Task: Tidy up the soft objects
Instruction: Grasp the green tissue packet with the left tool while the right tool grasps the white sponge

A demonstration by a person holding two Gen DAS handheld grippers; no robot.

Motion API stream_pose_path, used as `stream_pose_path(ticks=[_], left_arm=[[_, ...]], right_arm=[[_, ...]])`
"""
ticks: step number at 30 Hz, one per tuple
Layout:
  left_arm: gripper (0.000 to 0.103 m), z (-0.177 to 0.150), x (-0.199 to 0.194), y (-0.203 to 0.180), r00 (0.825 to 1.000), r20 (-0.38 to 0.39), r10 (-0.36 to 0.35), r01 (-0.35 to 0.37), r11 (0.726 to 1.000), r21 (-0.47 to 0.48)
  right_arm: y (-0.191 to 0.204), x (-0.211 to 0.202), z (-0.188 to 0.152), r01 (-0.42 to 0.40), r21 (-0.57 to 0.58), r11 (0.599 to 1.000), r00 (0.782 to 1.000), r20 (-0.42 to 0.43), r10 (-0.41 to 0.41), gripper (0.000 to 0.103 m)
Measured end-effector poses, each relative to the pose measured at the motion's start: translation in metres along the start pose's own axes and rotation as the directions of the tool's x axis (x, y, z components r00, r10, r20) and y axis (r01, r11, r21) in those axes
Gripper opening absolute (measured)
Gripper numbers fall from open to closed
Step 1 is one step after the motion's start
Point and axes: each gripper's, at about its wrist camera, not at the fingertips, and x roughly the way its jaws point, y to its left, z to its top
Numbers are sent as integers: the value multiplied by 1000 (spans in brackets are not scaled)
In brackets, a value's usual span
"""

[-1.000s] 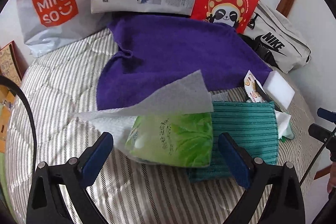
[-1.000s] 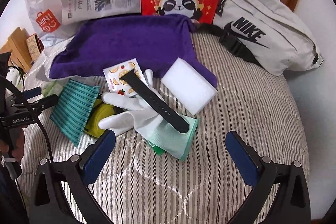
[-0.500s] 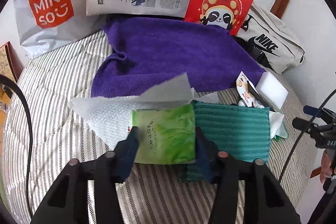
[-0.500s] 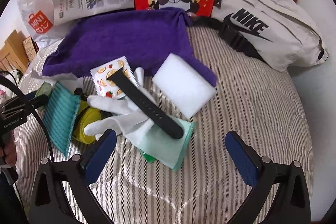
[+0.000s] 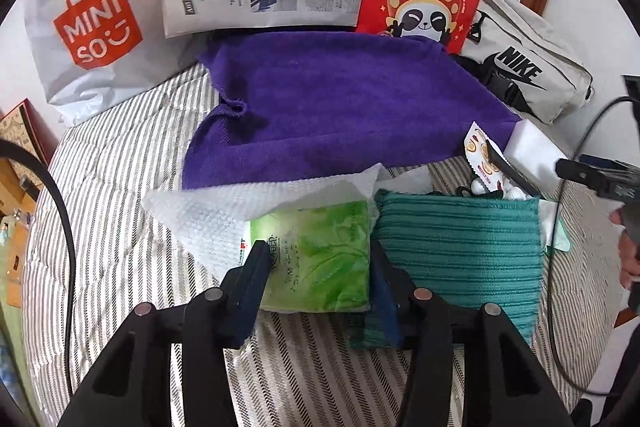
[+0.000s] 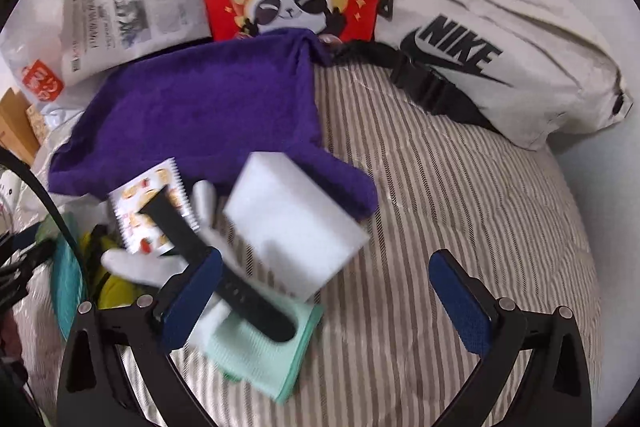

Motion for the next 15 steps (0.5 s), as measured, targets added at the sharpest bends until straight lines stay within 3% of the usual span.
stream_pose_path(ticks=[3, 7, 10, 11, 12, 15], left_arm=[[66, -2, 1, 5, 1000, -10, 21, -21, 1000, -11], [72, -4, 5, 13, 998, -24, 56, -56, 998, -13], [79, -4, 8, 17, 998, -24, 59, -60, 998, -25], [79, -4, 9, 17, 997, -27, 67, -68, 997, -24], [79, -4, 11, 17, 997, -27, 77, -78, 997, -21], [75, -7, 12, 17, 997, -8, 74, -74, 997, -18]], right_arm=[[-2, 17, 5, -6, 11, 1000, 1000, -24, 7, 101], [-3, 33, 10, -52, 31, 998, 998, -29, 52, 97], [-2, 42, 10, -127, 52, 990, 990, -47, 130, 76], [-1, 41, 8, -173, 59, 983, 984, -41, 175, 59], [0, 38, 7, -213, 63, 975, 976, -31, 215, 51], [7, 30, 3, -199, 29, 980, 980, 0, 199, 44]])
